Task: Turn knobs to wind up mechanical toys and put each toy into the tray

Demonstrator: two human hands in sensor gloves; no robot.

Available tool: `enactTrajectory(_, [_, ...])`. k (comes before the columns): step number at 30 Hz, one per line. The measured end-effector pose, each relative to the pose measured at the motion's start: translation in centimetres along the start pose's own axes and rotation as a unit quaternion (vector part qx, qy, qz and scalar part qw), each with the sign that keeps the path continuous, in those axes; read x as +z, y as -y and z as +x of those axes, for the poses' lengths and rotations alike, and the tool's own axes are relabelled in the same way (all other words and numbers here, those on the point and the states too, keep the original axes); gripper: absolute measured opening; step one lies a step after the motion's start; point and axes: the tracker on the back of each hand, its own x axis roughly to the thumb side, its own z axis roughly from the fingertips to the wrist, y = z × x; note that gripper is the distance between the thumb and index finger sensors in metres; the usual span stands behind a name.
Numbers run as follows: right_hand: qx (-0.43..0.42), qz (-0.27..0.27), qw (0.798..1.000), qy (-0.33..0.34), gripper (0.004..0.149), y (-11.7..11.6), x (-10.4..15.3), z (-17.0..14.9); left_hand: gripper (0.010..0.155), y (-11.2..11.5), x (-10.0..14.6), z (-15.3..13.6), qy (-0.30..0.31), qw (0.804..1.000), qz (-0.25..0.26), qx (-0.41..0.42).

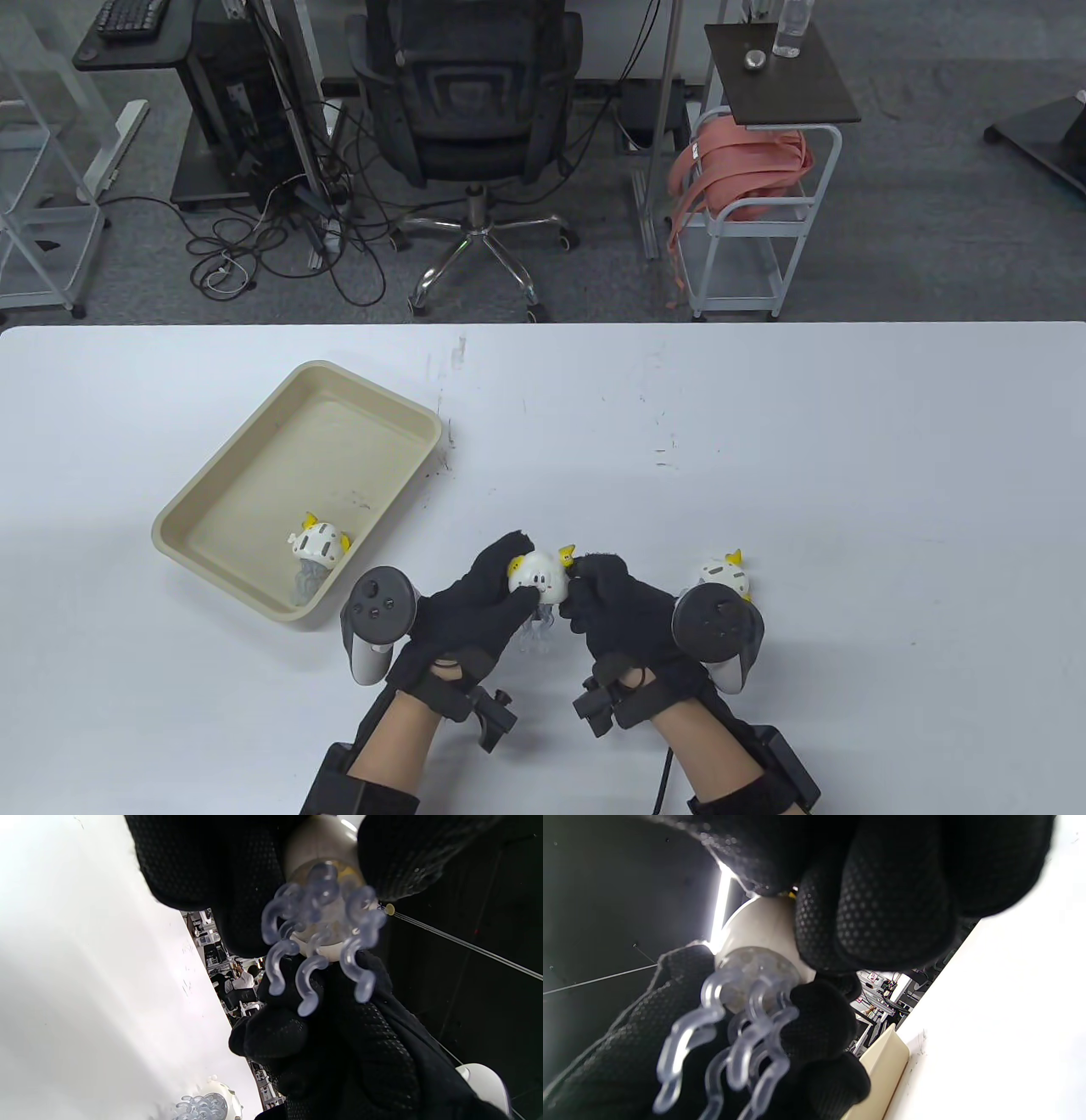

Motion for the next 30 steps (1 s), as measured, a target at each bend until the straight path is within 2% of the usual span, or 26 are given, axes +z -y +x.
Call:
enactTrajectory(7, [-0.064, 0.0, 0.995, -0.073, 0.043, 0.4, -0.1, -1.3, 0.072, 0.2, -0.1, 0.3, 0.014, 1.0, -0.019, -0.018])
enactTrajectory(13, [-0.16, 0.012, 0.977, -0.138, 0.043, 0.3, -0.1, -2.5, 0.071, 0.3, -0.1, 0.6, 0.037, 0.999, -0.033, -0.022])
enactTrajectory(18, [-0.224, 0.025, 0.957, -0.184, 0.043, 0.1, 0.1, -3.3, 0.071, 0.3, 0.0, 1.4, 0.06, 0.996, -0.035, -0.058])
enactTrajectory(21, [-0.229, 0.029, 0.955, -0.187, 0.043, 0.0, 0.1, -3.4, 0.071, 0.3, 0.0, 1.5, 0.063, 0.995, -0.034, -0.064])
enactTrajectory(30, [-0.181, 0.025, 0.969, -0.167, 0.044, 0.1, -0.1, -3.5, 0.071, 0.2, 0.0, 1.9, 0.068, 0.991, -0.028, -0.112])
